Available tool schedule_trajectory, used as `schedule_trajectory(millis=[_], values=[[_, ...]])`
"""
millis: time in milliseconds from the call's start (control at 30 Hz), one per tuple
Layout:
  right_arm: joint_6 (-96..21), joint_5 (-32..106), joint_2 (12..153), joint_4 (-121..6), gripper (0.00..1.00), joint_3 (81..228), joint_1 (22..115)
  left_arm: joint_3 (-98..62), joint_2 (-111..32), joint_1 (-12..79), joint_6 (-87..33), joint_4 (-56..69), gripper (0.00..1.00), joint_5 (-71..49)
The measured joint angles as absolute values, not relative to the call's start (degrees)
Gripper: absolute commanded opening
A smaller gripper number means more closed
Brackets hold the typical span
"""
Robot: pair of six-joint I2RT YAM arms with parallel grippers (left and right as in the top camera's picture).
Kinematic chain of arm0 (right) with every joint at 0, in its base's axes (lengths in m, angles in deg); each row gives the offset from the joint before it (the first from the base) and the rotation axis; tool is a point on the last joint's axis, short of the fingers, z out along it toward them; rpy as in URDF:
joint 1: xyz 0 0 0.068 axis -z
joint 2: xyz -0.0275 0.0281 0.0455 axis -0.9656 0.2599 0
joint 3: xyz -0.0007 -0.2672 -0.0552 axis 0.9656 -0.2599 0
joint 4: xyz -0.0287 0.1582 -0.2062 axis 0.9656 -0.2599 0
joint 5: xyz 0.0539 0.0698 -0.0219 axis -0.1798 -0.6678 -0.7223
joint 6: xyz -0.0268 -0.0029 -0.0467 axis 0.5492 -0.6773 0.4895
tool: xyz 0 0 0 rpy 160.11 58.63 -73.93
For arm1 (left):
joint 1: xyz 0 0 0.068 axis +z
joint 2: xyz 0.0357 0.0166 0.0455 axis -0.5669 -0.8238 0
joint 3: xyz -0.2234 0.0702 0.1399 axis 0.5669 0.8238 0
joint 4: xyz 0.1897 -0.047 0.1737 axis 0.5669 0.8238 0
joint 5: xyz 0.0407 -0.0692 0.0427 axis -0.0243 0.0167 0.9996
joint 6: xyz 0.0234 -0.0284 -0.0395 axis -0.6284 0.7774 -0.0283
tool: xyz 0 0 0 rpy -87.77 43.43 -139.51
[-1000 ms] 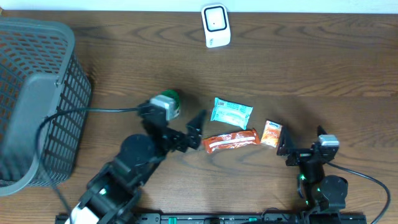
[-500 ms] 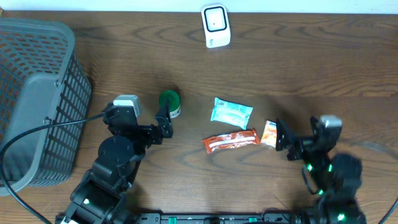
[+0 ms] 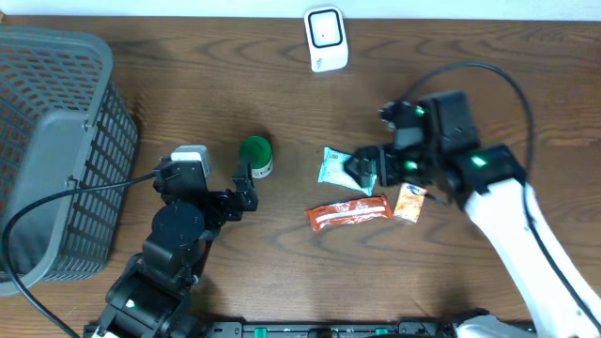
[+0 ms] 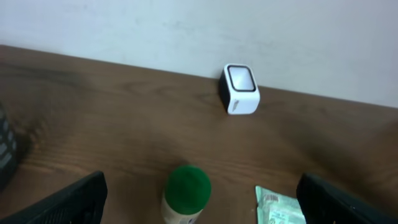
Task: Scan the item barcode
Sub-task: 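Reach the right gripper over the TOP bar, then grasp the TOP bar with the right gripper and lift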
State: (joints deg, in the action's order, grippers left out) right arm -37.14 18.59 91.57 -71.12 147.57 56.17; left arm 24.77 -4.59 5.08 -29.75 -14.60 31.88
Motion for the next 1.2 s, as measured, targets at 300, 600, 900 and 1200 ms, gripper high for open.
schedule_trajectory(millis=[300,600,900,1200], values=[[-71.3,19.1,104.9,-74.9,0.90,147.8,48.1,24.8,-4.6,5.1,-29.8,-13.2,0.98,31.9],[-96.4,24.6,113.3,-70.1,0.79,147.9,43.4,24.8,-4.6,5.1,-29.8,-10.7,0.98,31.9],[-106.0,27.3,119.3,-65.7,0.57,147.9,43.3,24.8,-4.6,5.1,-29.8,-8.8,0.98,31.9],[-108.1,32.1,119.3,-69.0,0.62,148.0,43.0,24.8,-4.6,5.1,-29.8,-8.5,0.98,31.9]])
